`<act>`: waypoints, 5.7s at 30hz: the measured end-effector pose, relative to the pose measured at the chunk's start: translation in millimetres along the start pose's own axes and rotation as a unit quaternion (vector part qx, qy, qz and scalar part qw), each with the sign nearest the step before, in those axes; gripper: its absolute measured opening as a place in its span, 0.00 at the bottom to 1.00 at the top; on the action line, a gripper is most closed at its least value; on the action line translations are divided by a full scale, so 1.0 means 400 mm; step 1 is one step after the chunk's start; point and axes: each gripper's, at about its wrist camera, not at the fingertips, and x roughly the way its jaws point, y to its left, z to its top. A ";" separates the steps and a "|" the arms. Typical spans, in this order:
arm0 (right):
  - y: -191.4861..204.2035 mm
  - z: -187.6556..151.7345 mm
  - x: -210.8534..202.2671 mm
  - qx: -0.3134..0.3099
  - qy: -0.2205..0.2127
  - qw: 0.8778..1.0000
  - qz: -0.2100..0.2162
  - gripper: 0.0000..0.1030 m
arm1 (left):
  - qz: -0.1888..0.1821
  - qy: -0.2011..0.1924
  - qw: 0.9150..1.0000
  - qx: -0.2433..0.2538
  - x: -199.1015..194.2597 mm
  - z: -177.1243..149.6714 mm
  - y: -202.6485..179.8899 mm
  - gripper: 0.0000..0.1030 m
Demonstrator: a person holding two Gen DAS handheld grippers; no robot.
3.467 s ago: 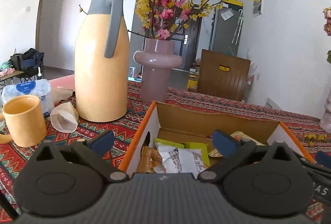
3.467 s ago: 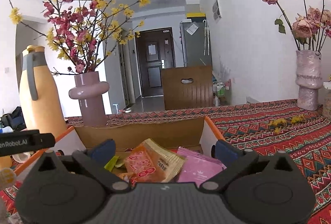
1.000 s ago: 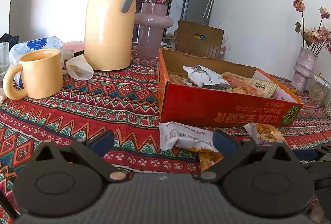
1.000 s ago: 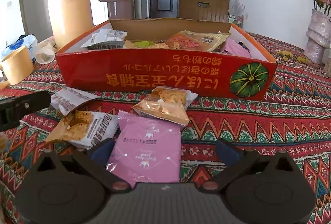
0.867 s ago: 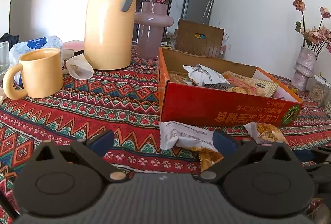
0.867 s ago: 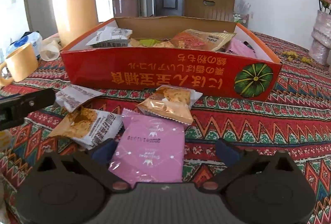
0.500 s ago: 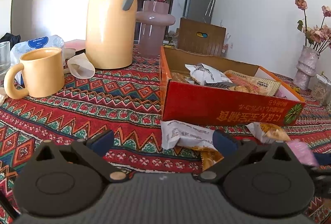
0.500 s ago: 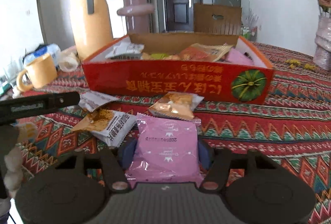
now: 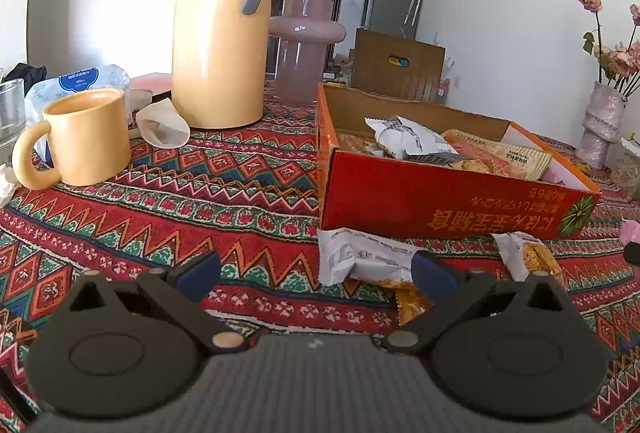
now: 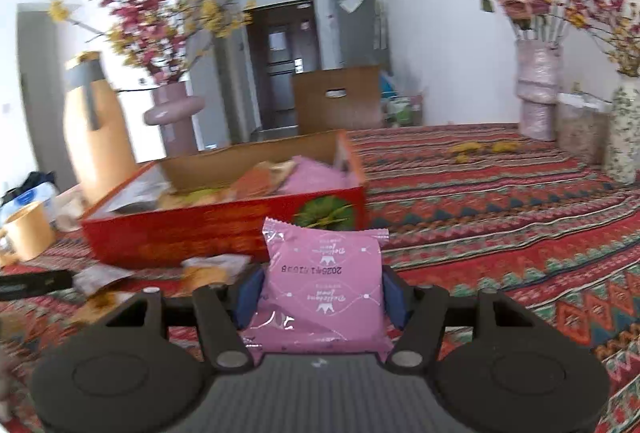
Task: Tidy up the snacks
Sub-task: 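Grasp a pink packet from the pile with the right tool and lift it, then grasp a white crisp packet with the left tool while the right tool holds the pink packet, then carry the pink packet and crisp packet into the box and open both tools, then move both open tools back from the box to the snack pile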
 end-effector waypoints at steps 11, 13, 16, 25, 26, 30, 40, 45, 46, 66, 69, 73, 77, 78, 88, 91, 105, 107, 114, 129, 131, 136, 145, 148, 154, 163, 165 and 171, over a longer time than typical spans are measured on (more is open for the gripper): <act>-0.029 -0.020 0.068 0.021 0.007 1.000 0.014 0.59 | 0.013 0.006 1.000 0.008 0.005 0.001 -0.007 1.00; -0.028 -0.023 0.064 0.018 0.007 1.000 0.016 0.59 | 0.017 0.011 1.000 0.011 0.007 0.002 -0.011 1.00; -0.026 -0.025 0.061 0.017 0.007 1.000 0.019 0.59 | 0.011 0.028 0.999 0.026 0.009 0.009 -0.026 1.00; -0.029 -0.026 0.054 0.020 0.000 0.999 0.025 0.59 | -0.038 0.090 0.994 0.057 0.018 0.019 -0.141 1.00; -0.030 -0.026 0.053 0.021 -0.001 0.999 0.025 0.59 | -0.041 0.094 0.993 0.058 0.022 0.018 -0.152 1.00; -0.031 -0.027 0.049 0.019 -0.005 0.999 0.028 0.59 | -0.037 0.116 0.991 0.063 0.045 0.014 -0.188 1.00; -0.034 -0.028 0.044 0.020 -0.011 0.999 0.034 0.59 | 0.013 0.130 0.989 0.070 0.080 -0.014 -0.221 0.94; -0.033 -0.028 0.044 0.019 -0.013 0.999 0.037 0.59 | 0.010 0.123 0.990 0.073 0.057 -0.015 -0.229 0.72; -0.032 -0.027 0.044 0.018 -0.013 0.999 0.037 0.59 | 0.010 0.122 0.990 0.073 0.053 -0.016 -0.232 0.70; -0.026 -0.031 0.036 0.010 -0.022 0.999 0.038 0.59 | -0.013 0.093 0.992 0.081 -0.005 -0.036 -0.236 0.48; -0.025 -0.032 0.034 0.008 -0.023 0.999 0.035 0.59 | -0.017 0.086 0.993 0.081 -0.020 -0.036 -0.237 0.48; -0.024 -0.031 0.034 0.007 -0.024 0.999 0.033 0.59 | -0.026 0.071 0.994 0.083 -0.048 -0.031 -0.239 0.48; -0.018 -0.033 0.028 0.000 -0.031 0.999 0.034 0.59 | -0.040 0.053 0.994 0.085 -0.082 -0.018 -0.247 0.48; -0.014 -0.033 0.028 -0.005 -0.030 0.999 0.033 0.59 | -0.042 0.048 0.994 0.087 -0.090 -0.014 -0.251 0.48; 0.024 0.010 0.012 -0.026 -0.034 0.998 0.044 0.59 | -0.054 0.005 0.994 0.094 -0.124 0.055 -0.281 0.48; 0.045 0.035 0.008 -0.036 -0.045 0.997 0.049 0.59 | -0.054 -0.009 0.994 0.096 -0.126 0.084 -0.292 0.48; 0.115 0.162 0.077 -0.059 -0.080 0.994 0.054 0.59 | -0.033 -0.062 0.995 0.073 -0.074 0.223 -0.305 0.49; 0.121 0.177 0.096 -0.059 -0.082 0.993 0.054 0.59 | -0.030 -0.066 0.995 0.067 -0.059 0.239 -0.303 0.48; 0.140 0.223 0.171 -0.057 -0.084 0.994 0.051 0.59 | -0.009 -0.079 0.996 0.048 0.009 0.282 -0.290 0.48; 0.152 0.211 0.308 -0.043 -0.066 0.995 0.052 0.59 | 0.010 -0.077 0.997 0.009 0.174 0.273 -0.239 0.49; 0.153 0.207 0.310 -0.041 -0.064 0.996 0.055 0.59 | 0.007 -0.071 0.997 0.008 0.183 0.268 -0.236 0.49; 0.166 0.199 0.314 -0.052 -0.059 0.996 0.050 0.59 | 0.007 -0.071 0.997 -0.001 0.181 0.260 -0.228 0.68; 0.151 0.201 0.298 -0.028 -0.078 0.996 0.043 1.00 | 0.022 -0.105 0.994 -0.028 0.151 0.257 -0.212 1.00; 0.146 0.201 0.298 -0.025 -0.077 0.996 0.039 1.00 | 0.025 -0.099 0.994 -0.027 0.159 0.256 -0.214 1.00; 0.139 0.201 0.301 -0.019 -0.072 0.997 0.035 1.00 | 0.027 -0.095 0.995 -0.022 0.165 0.255 -0.219 1.00; 0.139 0.206 0.287 -0.013 -0.068 0.997 0.037 1.00 | 0.030 -0.114 0.993 -0.020 0.112 0.273 -0.232 1.00; 0.143 0.212 0.258 -0.011 -0.068 0.997 0.043 1.00 | 0.027 -0.115 0.993 -0.019 0.088 0.277 -0.233 1.00; 0.153 0.203 0.167 -0.023 -0.073 0.995 0.060 1.00 | 0.013 -0.117 0.993 -0.016 0.014 0.266 -0.211 1.00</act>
